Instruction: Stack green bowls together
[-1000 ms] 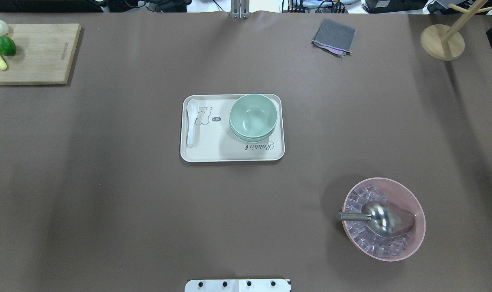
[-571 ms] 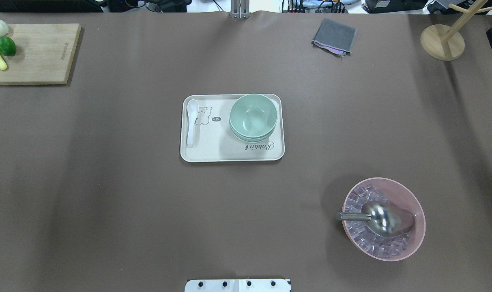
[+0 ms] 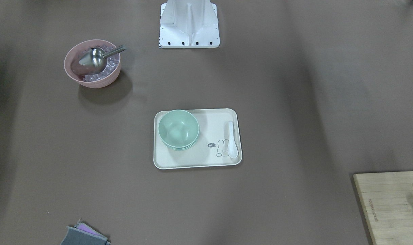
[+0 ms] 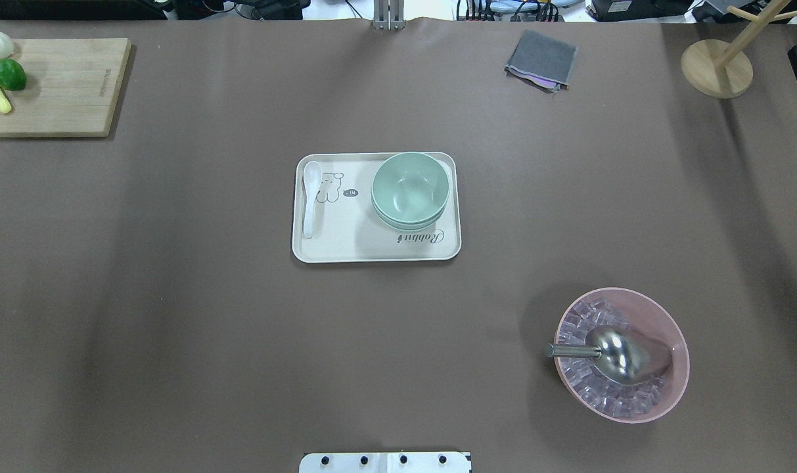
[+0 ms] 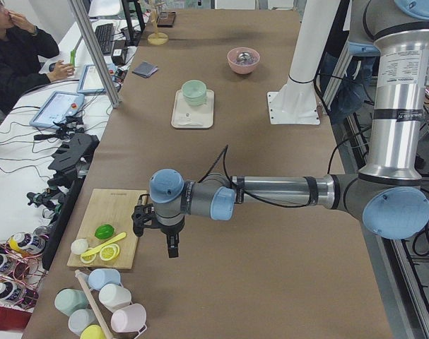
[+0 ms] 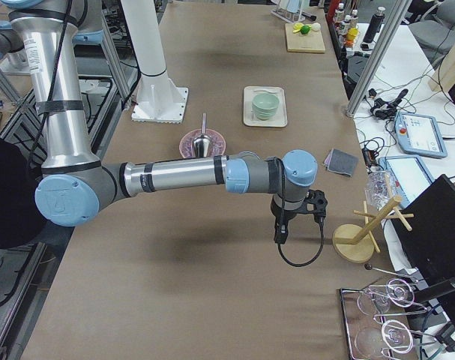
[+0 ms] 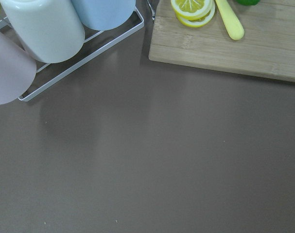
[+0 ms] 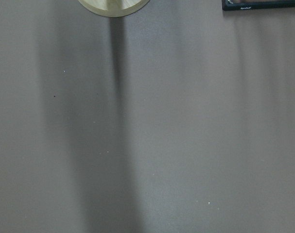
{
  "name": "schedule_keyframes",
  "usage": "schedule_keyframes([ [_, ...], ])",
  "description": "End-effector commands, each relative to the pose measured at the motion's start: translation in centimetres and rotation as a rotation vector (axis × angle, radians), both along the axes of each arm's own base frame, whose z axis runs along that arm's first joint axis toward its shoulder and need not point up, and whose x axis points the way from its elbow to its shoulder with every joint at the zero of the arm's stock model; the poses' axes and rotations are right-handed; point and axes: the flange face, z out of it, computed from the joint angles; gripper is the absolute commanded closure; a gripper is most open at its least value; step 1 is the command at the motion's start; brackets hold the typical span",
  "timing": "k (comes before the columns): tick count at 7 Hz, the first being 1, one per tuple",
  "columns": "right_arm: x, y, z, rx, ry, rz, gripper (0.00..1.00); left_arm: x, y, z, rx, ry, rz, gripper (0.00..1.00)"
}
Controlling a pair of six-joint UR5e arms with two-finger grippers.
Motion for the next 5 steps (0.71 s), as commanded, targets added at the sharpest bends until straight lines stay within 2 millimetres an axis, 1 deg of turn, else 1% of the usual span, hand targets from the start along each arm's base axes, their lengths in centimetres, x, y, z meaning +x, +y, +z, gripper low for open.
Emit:
schedule_keyframes([
  [1,-0.01,-0.05,-0.13,0.000,0.000,0.001,0.00,-0.05,-0.07,-0.14,0.003,0.002,-0.001,0.02],
  [5,-0.04,-0.05,-0.09,-0.002,-0.005,0.002,0.00,-0.01,-0.11,-0.62,0.009,0.006,-0.001,0.02],
])
